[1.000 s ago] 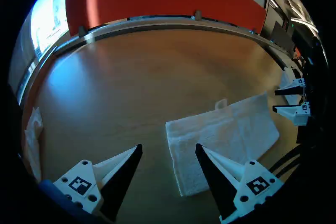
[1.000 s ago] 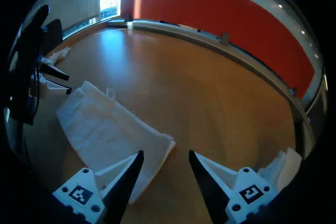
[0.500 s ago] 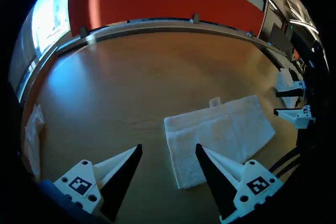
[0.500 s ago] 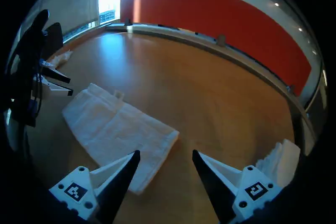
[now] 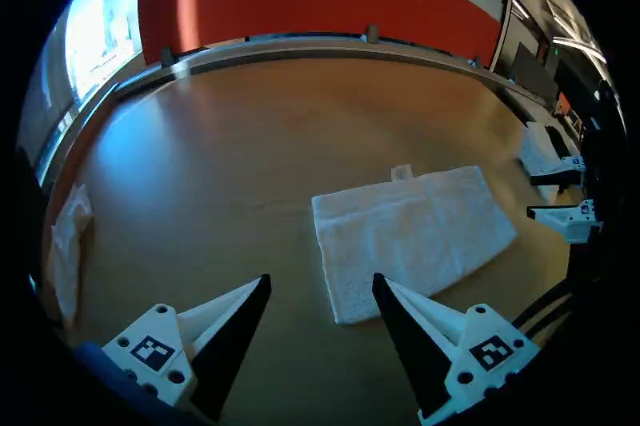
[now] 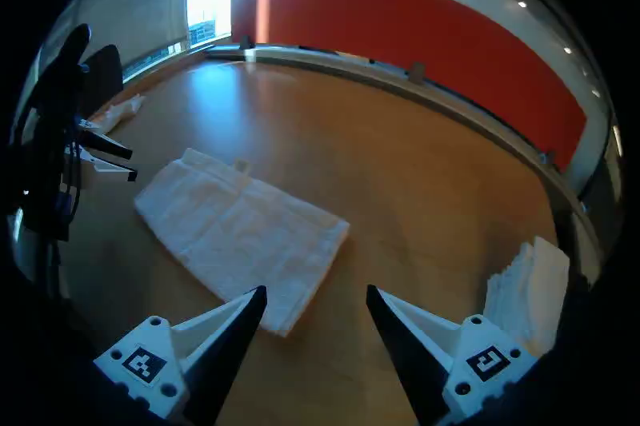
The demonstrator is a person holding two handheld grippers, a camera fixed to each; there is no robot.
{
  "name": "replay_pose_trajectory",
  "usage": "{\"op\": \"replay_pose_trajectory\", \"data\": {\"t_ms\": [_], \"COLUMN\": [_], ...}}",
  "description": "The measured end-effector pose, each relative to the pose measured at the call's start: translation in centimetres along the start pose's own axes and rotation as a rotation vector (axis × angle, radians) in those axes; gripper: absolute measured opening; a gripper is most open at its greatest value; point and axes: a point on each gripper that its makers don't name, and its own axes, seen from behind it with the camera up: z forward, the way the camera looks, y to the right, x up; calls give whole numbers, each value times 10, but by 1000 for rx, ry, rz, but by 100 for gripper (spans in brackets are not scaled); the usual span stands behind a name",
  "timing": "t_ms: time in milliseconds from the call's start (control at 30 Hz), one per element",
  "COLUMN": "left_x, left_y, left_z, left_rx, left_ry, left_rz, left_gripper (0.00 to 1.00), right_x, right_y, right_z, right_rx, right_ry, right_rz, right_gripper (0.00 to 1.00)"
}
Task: Fold towel
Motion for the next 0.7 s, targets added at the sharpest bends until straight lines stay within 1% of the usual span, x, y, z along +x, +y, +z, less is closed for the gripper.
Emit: {"op": "replay_pose_trajectory", "data": {"t_ms": [267,467,700], "left_x": [-6,-11,-23], "left_y": [-1,-9,-21], "left_z": [-8,-18,-34], "left_rx": [9,31,61], "left_ry": [8,19,25], "left_rz": [-18,-34,-74], "left_gripper": [94,94,94], "right_x": [-4,-5,-6], "right_y": [-6,-13,-17], "right_z": [-3,-3,-1], "right_rx": [7,23,43], "right_ry": [1,1,-4], "right_rz": [8,-11,-43], "right_gripper": [96,96,96]}}
